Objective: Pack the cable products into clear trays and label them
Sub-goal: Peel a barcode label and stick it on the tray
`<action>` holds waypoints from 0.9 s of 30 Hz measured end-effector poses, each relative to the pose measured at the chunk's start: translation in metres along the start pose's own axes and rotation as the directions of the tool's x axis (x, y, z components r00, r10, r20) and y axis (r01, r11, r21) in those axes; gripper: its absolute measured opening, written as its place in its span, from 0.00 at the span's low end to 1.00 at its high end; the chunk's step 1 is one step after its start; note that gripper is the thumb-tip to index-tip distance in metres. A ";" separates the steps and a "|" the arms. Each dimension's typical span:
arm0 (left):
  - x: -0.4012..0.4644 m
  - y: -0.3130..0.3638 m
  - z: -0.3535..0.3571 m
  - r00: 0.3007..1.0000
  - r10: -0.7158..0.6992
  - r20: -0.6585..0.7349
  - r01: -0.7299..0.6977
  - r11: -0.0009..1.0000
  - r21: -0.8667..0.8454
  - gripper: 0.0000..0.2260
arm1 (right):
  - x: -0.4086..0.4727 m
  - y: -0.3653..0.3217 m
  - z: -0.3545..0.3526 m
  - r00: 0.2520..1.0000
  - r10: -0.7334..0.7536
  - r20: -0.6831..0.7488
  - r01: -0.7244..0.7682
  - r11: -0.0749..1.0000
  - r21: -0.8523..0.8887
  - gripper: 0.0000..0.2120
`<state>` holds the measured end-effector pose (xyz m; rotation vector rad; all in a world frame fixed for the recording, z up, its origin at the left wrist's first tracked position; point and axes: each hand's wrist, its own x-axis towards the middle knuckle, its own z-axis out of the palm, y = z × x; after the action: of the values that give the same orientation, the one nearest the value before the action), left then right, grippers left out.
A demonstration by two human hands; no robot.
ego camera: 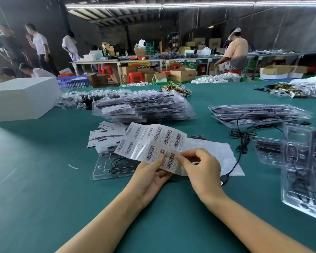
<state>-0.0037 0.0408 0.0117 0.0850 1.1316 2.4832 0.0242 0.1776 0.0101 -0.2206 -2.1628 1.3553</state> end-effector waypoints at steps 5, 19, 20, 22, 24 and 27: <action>0.000 -0.001 -0.001 1.000 -0.004 -0.002 0.004 1.000 0.008 0.13 | 0.000 -0.001 0.000 1.000 -0.018 0.013 0.018 1.000 0.015 0.03; 0.002 0.003 -0.004 0.997 -0.076 -0.026 0.076 0.997 0.000 0.11 | -0.013 -0.018 -0.002 0.886 -0.444 0.136 0.449 0.893 -0.012 0.03; 0.002 0.003 -0.003 0.997 -0.073 -0.028 0.073 0.997 -0.002 0.11 | -0.011 -0.019 -0.004 0.913 -0.388 0.126 0.386 0.922 0.040 0.04; 0.003 0.002 -0.002 0.998 -0.049 -0.034 0.049 0.999 -0.008 0.12 | -0.006 -0.023 -0.007 0.958 -0.274 0.089 0.262 0.956 0.131 0.06; 0.003 0.001 -0.001 0.998 -0.032 -0.047 0.031 0.999 -0.017 0.12 | 0.000 -0.026 -0.009 0.984 -0.166 0.059 0.148 0.962 0.231 0.07; 0.002 0.000 0.000 0.997 -0.016 -0.080 0.018 1.000 0.022 0.12 | 0.008 -0.028 -0.014 0.998 -0.056 0.019 0.045 0.931 0.362 0.09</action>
<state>-0.0059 0.0414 0.0117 -0.0178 1.1876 2.4793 0.0295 0.1782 0.0418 -0.0009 -1.8821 1.7030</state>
